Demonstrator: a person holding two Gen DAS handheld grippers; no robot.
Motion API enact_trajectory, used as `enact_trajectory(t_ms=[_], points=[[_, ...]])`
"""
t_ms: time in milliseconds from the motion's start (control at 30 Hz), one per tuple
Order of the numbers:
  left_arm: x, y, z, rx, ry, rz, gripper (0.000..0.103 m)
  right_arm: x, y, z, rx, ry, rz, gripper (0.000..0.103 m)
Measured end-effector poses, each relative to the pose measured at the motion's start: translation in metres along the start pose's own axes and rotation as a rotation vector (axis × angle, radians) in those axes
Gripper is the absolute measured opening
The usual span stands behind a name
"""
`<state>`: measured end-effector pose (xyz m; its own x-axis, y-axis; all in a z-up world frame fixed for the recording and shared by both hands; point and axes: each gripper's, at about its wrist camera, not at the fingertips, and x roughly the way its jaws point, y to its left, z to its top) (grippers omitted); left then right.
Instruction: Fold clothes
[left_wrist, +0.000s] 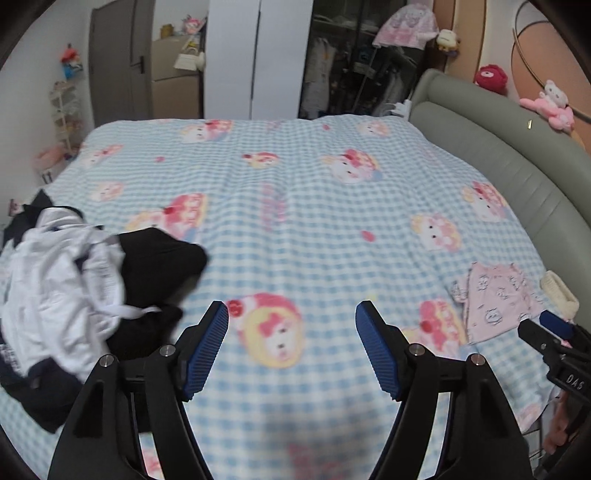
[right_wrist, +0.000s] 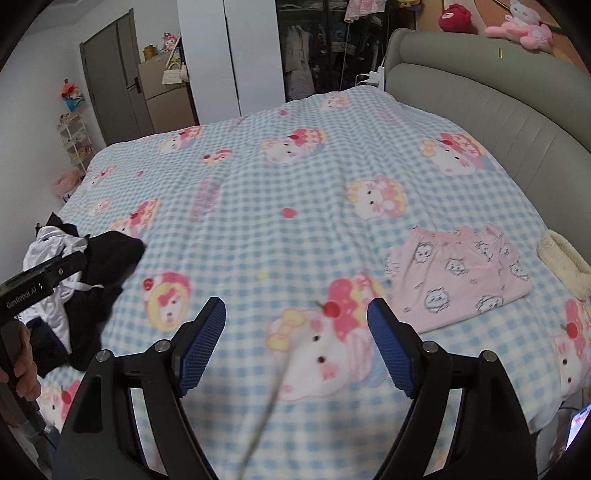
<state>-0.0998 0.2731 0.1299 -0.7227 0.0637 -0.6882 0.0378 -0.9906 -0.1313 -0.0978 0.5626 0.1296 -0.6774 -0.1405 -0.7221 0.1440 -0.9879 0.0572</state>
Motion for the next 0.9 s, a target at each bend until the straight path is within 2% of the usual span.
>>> enact_trajectory(t_ms=[200,333,500,667,767,900], points=[[-0.044,0.009,-0.026,0.004,-0.032,0.005,0.073,-0.030,0.038,-0.020,-0.073,-0.002,0.041,0.081],[-0.074,0.002,-0.057,-0.013,-0.037,0.007,0.075,-0.063,0.049,-0.051,-0.074,-0.018,0.070,0.085],[-0.110,-0.020,-0.116,-0.005,-0.027,0.041,0.085,-0.099,0.041,-0.105,-0.034,-0.042,0.068,0.089],[-0.128,-0.036,-0.175,0.001,0.038,0.054,0.086,-0.115,0.033,-0.169,0.015,-0.020,0.074,0.091],[-0.136,-0.044,-0.198,0.023,0.039,0.078,0.086,-0.122,0.033,-0.189,-0.022,-0.022,0.055,0.091],[-0.141,-0.046,-0.215,0.002,0.042,0.077,0.086,-0.127,0.030,-0.200,-0.013,-0.011,0.064,0.091]])
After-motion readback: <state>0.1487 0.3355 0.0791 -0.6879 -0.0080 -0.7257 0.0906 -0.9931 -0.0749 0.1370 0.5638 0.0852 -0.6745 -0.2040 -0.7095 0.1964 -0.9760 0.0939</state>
